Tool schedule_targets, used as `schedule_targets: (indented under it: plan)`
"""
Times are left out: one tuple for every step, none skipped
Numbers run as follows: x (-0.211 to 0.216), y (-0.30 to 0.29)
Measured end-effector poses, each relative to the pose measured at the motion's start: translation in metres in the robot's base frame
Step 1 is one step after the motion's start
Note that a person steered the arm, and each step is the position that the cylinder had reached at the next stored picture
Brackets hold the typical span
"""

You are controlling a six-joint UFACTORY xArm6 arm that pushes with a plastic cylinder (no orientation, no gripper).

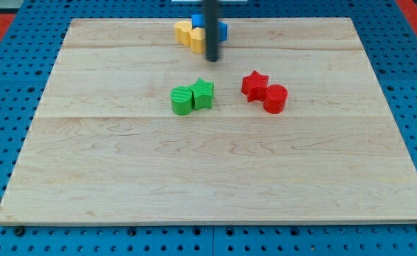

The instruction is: Slightly push the blue cube to the top of the yellow hexagon

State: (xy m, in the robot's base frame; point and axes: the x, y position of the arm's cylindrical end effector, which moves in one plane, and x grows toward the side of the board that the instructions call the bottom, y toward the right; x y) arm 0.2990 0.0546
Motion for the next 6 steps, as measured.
schedule_targets:
  plan:
    - [-0.027,0.083]
    - [-0.090,0.061]
    - [-0.107,0.030]
    - [-0.107,-0.007]
    - [-0.106,-0.040]
    - [-0.105,-0.054]
